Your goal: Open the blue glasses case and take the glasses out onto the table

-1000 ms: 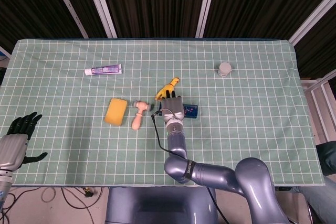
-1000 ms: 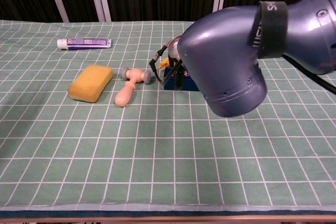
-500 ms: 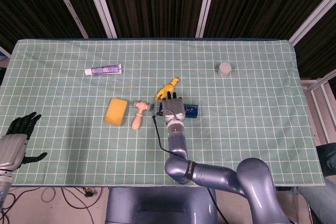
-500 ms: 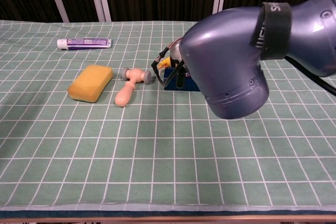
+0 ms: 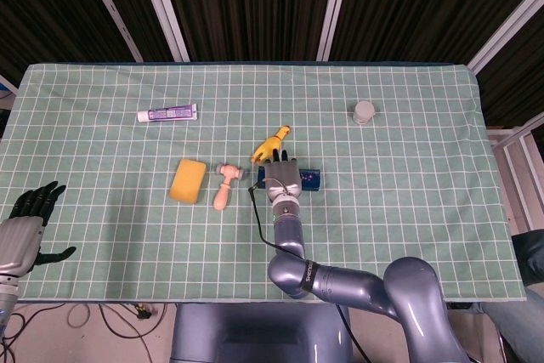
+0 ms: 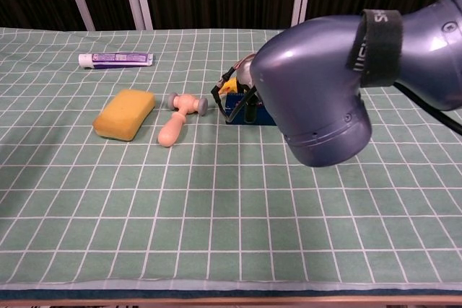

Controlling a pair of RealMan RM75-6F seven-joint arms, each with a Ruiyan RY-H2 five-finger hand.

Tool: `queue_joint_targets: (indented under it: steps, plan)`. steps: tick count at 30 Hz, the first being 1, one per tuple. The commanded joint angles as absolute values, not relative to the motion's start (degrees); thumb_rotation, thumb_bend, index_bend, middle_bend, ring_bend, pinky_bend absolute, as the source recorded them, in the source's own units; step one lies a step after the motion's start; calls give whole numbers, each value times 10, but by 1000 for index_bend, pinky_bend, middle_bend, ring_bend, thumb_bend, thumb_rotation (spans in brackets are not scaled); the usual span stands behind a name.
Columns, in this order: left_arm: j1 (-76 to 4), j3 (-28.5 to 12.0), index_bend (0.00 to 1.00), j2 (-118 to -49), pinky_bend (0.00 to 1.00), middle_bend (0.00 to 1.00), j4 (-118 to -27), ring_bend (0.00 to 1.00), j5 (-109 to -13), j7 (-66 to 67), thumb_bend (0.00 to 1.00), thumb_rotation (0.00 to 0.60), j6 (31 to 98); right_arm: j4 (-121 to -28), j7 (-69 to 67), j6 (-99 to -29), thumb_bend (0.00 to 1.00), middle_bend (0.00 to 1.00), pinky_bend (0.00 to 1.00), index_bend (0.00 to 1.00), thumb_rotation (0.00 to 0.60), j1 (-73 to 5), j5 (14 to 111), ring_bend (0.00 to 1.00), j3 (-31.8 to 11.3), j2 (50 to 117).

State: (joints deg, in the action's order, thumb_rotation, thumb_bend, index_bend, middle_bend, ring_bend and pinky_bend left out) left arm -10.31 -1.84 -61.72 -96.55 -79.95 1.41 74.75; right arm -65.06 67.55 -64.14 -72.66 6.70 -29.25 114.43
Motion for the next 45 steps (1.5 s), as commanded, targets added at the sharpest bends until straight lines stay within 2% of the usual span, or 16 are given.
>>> queue_joint_targets:
  steps: [1, 13, 23, 30, 37, 42, 45]
  plan:
    - [-103, -19, 0, -617, 0, 0, -966, 0, -799, 14, 0, 600, 748, -649, 675, -640, 514, 0, 252, 251, 600, -726, 68, 0, -293, 1145]
    - [-103, -20, 0, -616, 0, 0, -966, 0, -797, 10, 0, 600, 747, -650, 670, -639, 596, 0, 252, 272, 600, -719, 76, 0, -289, 1144]
    - [-103, -20, 0, -615, 0, 0, -968, 0, -795, 7, 0, 600, 747, -663, 666, -643, 729, 0, 252, 275, 600, -715, 80, 0, -292, 1138]
    - [-103, -20, 0, -614, 0, 0, -968, 0, -794, 7, 0, 600, 747, -642, 666, -632, 723, 0, 252, 275, 600, -713, 78, 0, -291, 1139]
    - [-102, -22, 0, -615, 0, 0, -968, 0, -792, 7, 0, 600, 749, -559, 644, -593, 708, 0, 252, 267, 600, -726, 115, 0, -287, 1152]
    - [-100, -23, 0, -616, 0, 0, -967, 0, -790, 9, 0, 600, 753, -508, 614, -577, 645, 0, 252, 227, 600, -737, 168, 0, -283, 1156]
    - [-101, -23, 0, -617, 0, 0, -968, 0, -790, 11, 0, 600, 751, -519, 592, -583, 608, 0, 252, 215, 600, -733, 193, 0, -285, 1147]
